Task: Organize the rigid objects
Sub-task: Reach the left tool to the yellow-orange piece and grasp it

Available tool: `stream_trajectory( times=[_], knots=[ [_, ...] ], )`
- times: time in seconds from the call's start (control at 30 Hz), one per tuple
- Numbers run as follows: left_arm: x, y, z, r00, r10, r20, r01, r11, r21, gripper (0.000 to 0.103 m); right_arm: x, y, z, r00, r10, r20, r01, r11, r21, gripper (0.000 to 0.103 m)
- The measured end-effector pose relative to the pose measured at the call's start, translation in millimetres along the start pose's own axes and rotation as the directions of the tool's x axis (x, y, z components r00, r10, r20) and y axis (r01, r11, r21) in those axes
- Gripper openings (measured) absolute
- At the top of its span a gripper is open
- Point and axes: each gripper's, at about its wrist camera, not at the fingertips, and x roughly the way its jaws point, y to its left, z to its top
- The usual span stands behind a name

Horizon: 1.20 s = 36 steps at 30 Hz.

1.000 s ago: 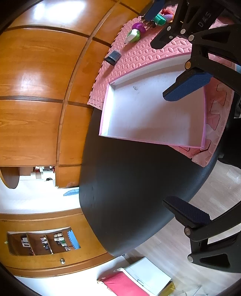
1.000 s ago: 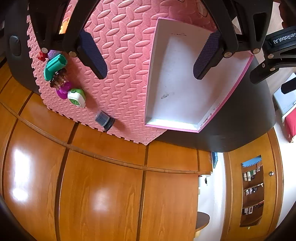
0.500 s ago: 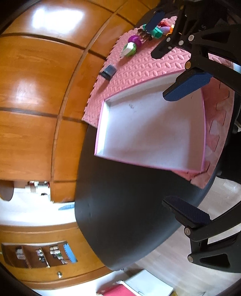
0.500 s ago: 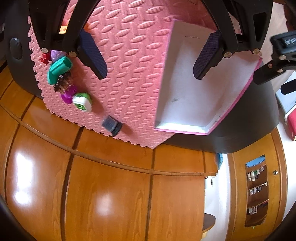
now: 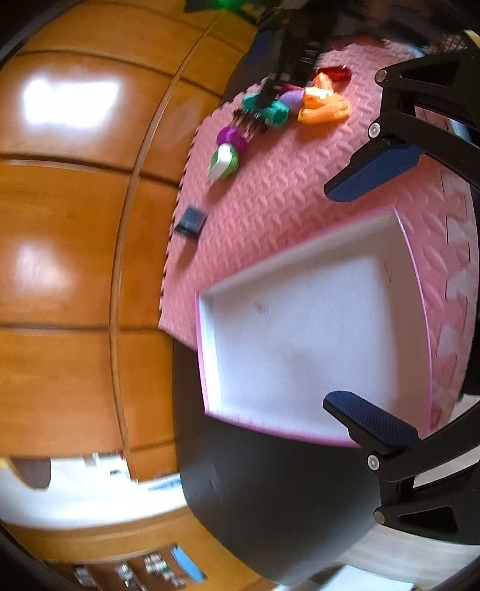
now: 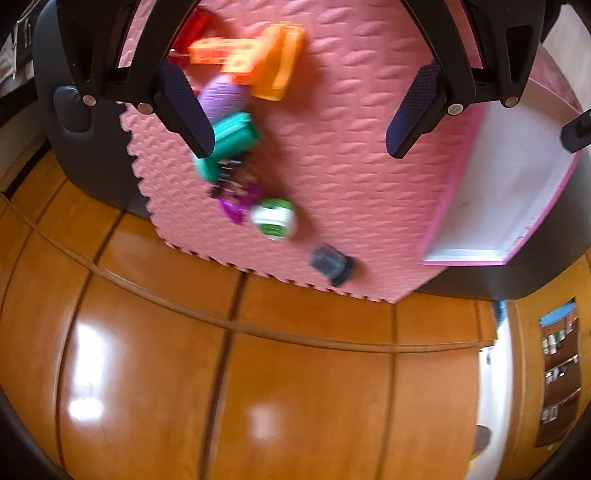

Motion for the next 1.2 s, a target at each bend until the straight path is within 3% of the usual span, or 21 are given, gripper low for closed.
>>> stream_trajectory(
  times=[0.33, 0.43, 0.53, 0.8, 1.03, 1.2],
  knots=[
    [18.1, -57.7, 10.8, 0.999, -0.047, -0.001, 0.047, 0.989, 0.143, 0.103, 29.4, -142.8, -15.8, 0.992, -0.107, -0.072, 0.123, 0.954, 0.273, 0.095],
    [23.4, -71.5, 11.5, 0.998, -0.064, -0.007, 0.064, 0.982, 0.18, 0.103, 37.1, -172.9, -24.6, 0.995, -0.039, -0.096, 0.077, 0.9, 0.43, 0.095],
    [30.9, -88.6, 10.9, 0.997, -0.082, -0.004, 0.081, 0.969, 0.232, 0.103, 38.8, -189.6, -30.8, 0.996, 0.026, -0.08, 0.019, 0.853, 0.521, 0.095],
    [47.5, -142.6, 16.6, 0.988, -0.142, -0.056, 0.153, 0.927, 0.342, 0.103, 35.9, -199.5, -35.1, 0.996, 0.056, -0.065, -0.008, 0.813, 0.582, 0.095],
    [63.5, -194.4, 9.8, 0.96, -0.239, -0.144, 0.278, 0.857, 0.435, 0.103, 35.3, -207.6, -38.6, 0.996, 0.066, -0.059, -0.015, 0.785, 0.619, 0.096],
    [82.7, -227.9, 3.7, 0.939, -0.266, -0.217, 0.342, 0.781, 0.523, 0.102, 38.0, -211.2, -40.7, 0.994, 0.085, -0.067, -0.023, 0.771, 0.637, 0.095]
  ],
)
